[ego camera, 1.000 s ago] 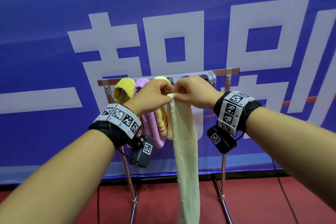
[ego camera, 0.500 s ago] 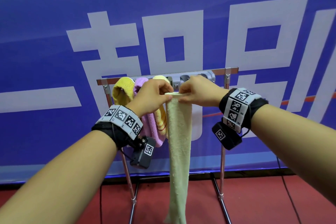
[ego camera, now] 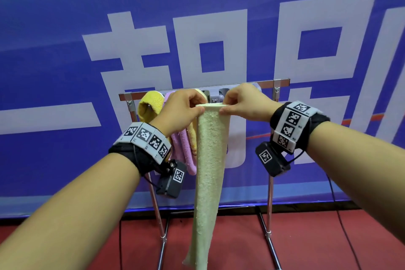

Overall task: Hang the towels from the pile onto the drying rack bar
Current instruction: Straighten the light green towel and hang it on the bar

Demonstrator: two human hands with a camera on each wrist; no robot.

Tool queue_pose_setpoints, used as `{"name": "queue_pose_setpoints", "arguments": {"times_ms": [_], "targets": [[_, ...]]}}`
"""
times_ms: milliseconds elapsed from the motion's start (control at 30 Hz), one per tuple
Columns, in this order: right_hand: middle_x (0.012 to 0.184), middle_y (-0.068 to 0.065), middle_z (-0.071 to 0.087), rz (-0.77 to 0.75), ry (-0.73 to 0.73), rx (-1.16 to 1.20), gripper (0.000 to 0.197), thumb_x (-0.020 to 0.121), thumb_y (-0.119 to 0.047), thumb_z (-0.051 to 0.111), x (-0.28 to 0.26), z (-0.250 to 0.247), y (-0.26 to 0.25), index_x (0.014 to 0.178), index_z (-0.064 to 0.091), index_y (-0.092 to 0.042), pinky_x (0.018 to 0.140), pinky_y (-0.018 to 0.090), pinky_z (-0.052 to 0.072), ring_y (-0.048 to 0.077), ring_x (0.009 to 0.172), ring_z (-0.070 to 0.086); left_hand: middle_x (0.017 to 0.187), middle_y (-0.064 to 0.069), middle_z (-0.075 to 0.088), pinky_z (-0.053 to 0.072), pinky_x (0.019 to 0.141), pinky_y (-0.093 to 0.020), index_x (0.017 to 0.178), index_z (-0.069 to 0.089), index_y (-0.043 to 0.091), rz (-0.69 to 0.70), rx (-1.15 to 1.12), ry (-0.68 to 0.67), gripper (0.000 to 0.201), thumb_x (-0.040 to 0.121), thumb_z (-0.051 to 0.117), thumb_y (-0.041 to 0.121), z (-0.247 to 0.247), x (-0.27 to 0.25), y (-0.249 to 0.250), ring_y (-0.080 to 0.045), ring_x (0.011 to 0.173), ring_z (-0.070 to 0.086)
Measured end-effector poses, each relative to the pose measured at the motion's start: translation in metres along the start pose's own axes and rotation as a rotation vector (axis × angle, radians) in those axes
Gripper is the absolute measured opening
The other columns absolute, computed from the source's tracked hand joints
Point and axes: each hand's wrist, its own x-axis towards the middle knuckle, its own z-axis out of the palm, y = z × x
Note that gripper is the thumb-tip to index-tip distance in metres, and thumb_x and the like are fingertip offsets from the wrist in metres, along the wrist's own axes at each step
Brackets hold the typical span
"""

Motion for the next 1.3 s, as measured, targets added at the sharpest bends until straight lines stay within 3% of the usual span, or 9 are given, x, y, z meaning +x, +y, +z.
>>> {"name": "queue_pose_setpoints", "arguments": {"times_ms": [67, 200, 400, 600, 767, 933, 1033, 1133, 1300], "targets": [[0.067, -0.006, 0.066, 0.002, 0.06, 0.039, 0.016, 0.08, -0.029, 0.077, 0.002, 0.0, -0.001, 0.079, 0.072, -0.014, 0.058, 0.023, 0.045, 0.005, 0.061, 0.057, 0.081, 0.012, 0.066, 0.044, 0.067, -0.007, 0.099, 0.072, 0.015, -0.011, -0.005, 0.008, 0.015, 0.086, 0.07, 0.007, -0.002, 0.001, 0.001, 0.002, 0.071, 0.058], [0.066, -0.01, 0.063, 0.001, 0.121, 0.149, 0.014, 0.079, -0.019, 0.079, 0.004, 0.0, -0.002, 0.076, 0.066, -0.022, 0.055, 0.02, 0.043, -0.003, 0.054, 0.054, 0.087, 0.006, 0.069, 0.053, 0.076, -0.024, 0.103, 0.072, 0.017, -0.031, 0.012, 0.007, 0.017, 0.087, 0.071, 0.013, -0.006, 0.004, 0.004, -0.009, 0.08, 0.064], [0.076, 0.001, 0.07, -0.013, 0.145, 0.234, 0.019, 0.076, -0.014, 0.081, 0.003, -0.001, -0.003, 0.083, 0.064, -0.019, 0.061, 0.031, 0.053, 0.012, 0.065, 0.063, 0.091, -0.003, 0.07, 0.056, 0.082, -0.039, 0.106, 0.069, 0.018, -0.08, -0.051, -0.058, 0.024, 0.085, 0.063, 0.007, -0.003, 0.007, 0.008, -0.022, 0.086, 0.066], [0.079, 0.002, 0.071, -0.021, 0.121, 0.276, 0.027, 0.076, -0.018, 0.081, -0.001, -0.001, 0.0, 0.096, 0.062, -0.023, 0.065, 0.034, 0.059, 0.014, 0.068, 0.067, 0.088, 0.008, 0.066, 0.048, 0.071, -0.024, 0.11, 0.068, 0.02, -0.045, -0.009, -0.193, 0.026, 0.084, 0.071, 0.023, 0.009, 0.013, 0.024, -0.007, 0.079, 0.061], [0.078, 0.005, 0.071, -0.016, 0.097, 0.345, 0.03, 0.079, -0.017, 0.08, -0.008, -0.001, 0.007, 0.103, 0.063, -0.017, 0.062, 0.032, 0.058, 0.013, 0.065, 0.065, 0.083, 0.002, 0.066, 0.041, 0.061, -0.024, 0.093, 0.071, 0.015, -0.019, 0.177, -0.268, 0.012, 0.086, 0.072, 0.025, 0.018, 0.024, 0.035, -0.011, 0.074, 0.056], [0.085, 0.001, 0.07, 0.041, 0.035, 0.442, 0.041, 0.081, -0.013, 0.076, -0.015, 0.001, 0.021, 0.117, 0.058, -0.016, 0.068, 0.038, 0.06, 0.014, 0.071, 0.067, 0.082, -0.004, 0.067, 0.046, 0.067, -0.03, 0.086, 0.07, 0.013, -0.101, 0.14, -0.056, 0.007, 0.087, 0.065, 0.018, 0.025, 0.03, 0.042, -0.02, 0.08, 0.061], [0.104, 0.001, 0.069, 0.101, -0.046, 0.443, 0.053, 0.079, -0.024, 0.079, -0.02, 0.008, 0.029, 0.125, 0.053, -0.022, 0.074, 0.039, 0.059, 0.019, 0.085, 0.07, 0.087, -0.01, 0.069, 0.048, 0.069, -0.032, 0.09, 0.07, 0.008, -0.119, 0.191, -0.101, 0.011, 0.087, 0.062, 0.016, 0.024, 0.032, 0.05, -0.022, 0.082, 0.062], [0.103, 0.0, 0.07, 0.163, -0.079, 0.499, 0.056, 0.079, -0.027, 0.079, -0.025, 0.016, 0.034, 0.128, 0.052, -0.024, 0.077, 0.038, 0.057, 0.016, 0.088, 0.069, 0.09, -0.009, 0.07, 0.051, 0.074, -0.035, 0.093, 0.07, 0.008, -0.116, 0.211, -0.083, 0.013, 0.087, 0.061, 0.016, 0.017, 0.034, 0.054, -0.025, 0.089, 0.064], [0.108, 0.005, 0.07, 0.22, -0.108, 0.58, 0.056, 0.08, -0.02, 0.078, -0.032, 0.026, 0.032, 0.129, 0.051, -0.022, 0.082, 0.039, 0.057, 0.021, 0.099, 0.068, 0.082, -0.004, 0.062, 0.04, 0.06, -0.028, 0.089, 0.067, 0.007, -0.115, 0.249, -0.054, 0.014, 0.088, 0.059, 0.018, 0.008, 0.036, 0.054, -0.021, 0.079, 0.057]]}}
